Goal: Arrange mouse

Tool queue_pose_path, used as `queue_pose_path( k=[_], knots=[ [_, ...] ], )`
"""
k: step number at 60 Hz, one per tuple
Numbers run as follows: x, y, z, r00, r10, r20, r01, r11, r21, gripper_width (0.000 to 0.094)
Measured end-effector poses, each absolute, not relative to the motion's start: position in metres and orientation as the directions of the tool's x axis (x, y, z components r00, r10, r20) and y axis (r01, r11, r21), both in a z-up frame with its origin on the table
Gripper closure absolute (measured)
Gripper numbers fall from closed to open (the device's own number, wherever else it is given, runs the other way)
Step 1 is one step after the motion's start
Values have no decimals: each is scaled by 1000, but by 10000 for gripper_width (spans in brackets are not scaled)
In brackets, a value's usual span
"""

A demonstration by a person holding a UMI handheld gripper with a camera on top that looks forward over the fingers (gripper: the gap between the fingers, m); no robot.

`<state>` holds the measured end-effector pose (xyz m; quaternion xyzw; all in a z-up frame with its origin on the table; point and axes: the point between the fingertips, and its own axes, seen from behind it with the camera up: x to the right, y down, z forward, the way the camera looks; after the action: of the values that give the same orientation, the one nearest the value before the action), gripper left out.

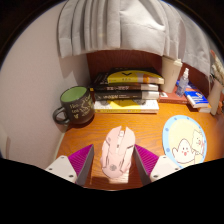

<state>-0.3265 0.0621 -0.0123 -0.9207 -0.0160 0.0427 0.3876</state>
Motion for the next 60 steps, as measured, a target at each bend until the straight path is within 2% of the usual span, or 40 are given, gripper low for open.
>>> queue_pose_path(
  k=[8, 12, 15, 22, 31, 34, 38, 52, 56, 60],
  knots=[
    [-326, 78, -12, 996, 56, -71, -11, -702, -712, 169],
    [-322, 84, -13, 997, 44, -59, -11, -703, -711, 257],
    [-316, 87, -15, 998, 35, -42, -5, -708, -706, 373],
    [-316, 89, -16, 997, 62, -47, 13, -725, -688, 418],
    [-315, 90, -17, 993, 94, -68, 30, -770, -637, 525],
    [-310, 90, -10, 992, 116, -48, 61, -781, -622, 526],
    [-303, 95, 22, 990, 135, -45, 73, -753, -653, 523],
    [-227, 104, 182, 985, 172, 22, 116, -560, -820, 520],
    [-196, 103, 213, 986, 165, 26, 109, -517, -849, 520],
    [-161, 102, 230, 991, 134, 30, 92, -487, -868, 518]
  ],
)
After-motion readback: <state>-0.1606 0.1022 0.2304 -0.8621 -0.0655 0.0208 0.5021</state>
